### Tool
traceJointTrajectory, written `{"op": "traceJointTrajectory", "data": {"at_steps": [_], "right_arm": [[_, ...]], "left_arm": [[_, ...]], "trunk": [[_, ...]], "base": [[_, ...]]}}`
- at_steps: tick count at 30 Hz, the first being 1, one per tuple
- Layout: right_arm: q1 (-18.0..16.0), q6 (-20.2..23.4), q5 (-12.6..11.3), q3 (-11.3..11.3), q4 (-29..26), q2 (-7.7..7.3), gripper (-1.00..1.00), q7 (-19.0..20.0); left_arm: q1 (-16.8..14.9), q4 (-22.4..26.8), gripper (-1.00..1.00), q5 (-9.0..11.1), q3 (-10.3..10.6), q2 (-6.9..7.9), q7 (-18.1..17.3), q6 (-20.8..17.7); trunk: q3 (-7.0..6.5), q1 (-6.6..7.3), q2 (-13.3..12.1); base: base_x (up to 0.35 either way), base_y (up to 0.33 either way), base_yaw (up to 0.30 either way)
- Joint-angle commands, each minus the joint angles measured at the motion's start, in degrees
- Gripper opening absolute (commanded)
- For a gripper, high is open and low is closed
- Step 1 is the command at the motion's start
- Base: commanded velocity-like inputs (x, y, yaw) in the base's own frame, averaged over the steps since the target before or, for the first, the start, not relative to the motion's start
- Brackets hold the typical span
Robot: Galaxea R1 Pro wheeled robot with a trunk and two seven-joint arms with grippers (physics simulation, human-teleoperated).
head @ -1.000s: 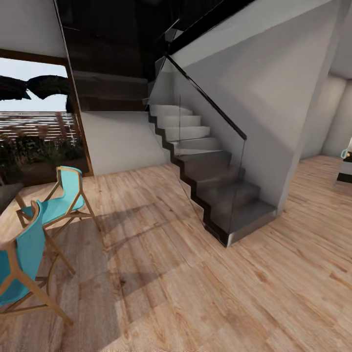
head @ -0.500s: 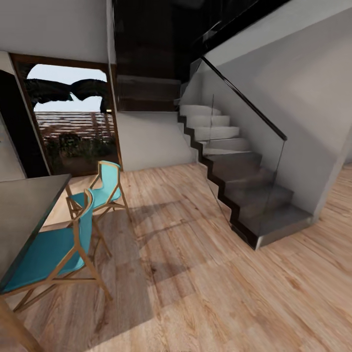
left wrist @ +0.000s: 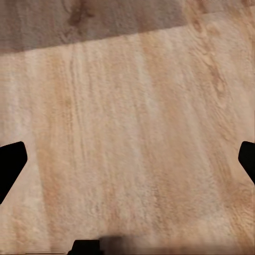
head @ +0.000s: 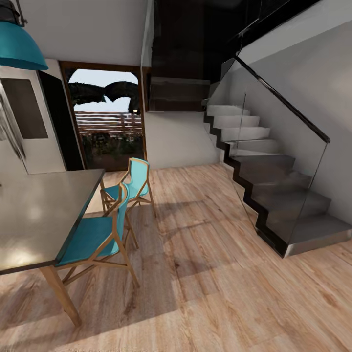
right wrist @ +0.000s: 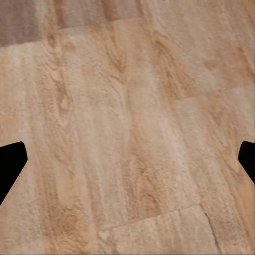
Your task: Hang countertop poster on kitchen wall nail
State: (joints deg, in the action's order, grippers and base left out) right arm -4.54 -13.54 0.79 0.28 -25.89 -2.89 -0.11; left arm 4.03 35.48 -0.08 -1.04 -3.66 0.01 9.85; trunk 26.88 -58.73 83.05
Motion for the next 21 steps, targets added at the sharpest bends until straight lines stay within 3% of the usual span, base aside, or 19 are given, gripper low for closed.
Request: {"op": "traceJointTrajectory", "data": {"at_steps": [1, 8, 21], "right_arm": [[-0.03, -0.17, 0.08, 0.04, 0.04, -0.01, 1.0, -0.02], [-0.03, -0.05, 0.09, 0.07, 0.16, -0.06, 1.0, 0.03], [-0.07, -0.08, 0.99, 0.05, 3.96, -0.28, 1.0, 0.12]], "left_arm": [[0.01, 0.07, 1.0, -0.01, -0.11, -0.03, 0.0, 0.09], [0.01, 0.09, 1.0, -0.01, -0.11, -0.03, 0.07, 0.11], [0.01, 0.08, 1.0, -0.01, -0.11, -0.03, 0.02, 0.09]], "trunk": [[0.05, 0.0, 0.03], [0.08, 0.0, 0.03], [0.09, 0.0, 0.03]], "base": [[-0.008, 0.01, 0.291], [0.043, 0.04, 0.235], [0.205, 0.199, 0.027]]}}
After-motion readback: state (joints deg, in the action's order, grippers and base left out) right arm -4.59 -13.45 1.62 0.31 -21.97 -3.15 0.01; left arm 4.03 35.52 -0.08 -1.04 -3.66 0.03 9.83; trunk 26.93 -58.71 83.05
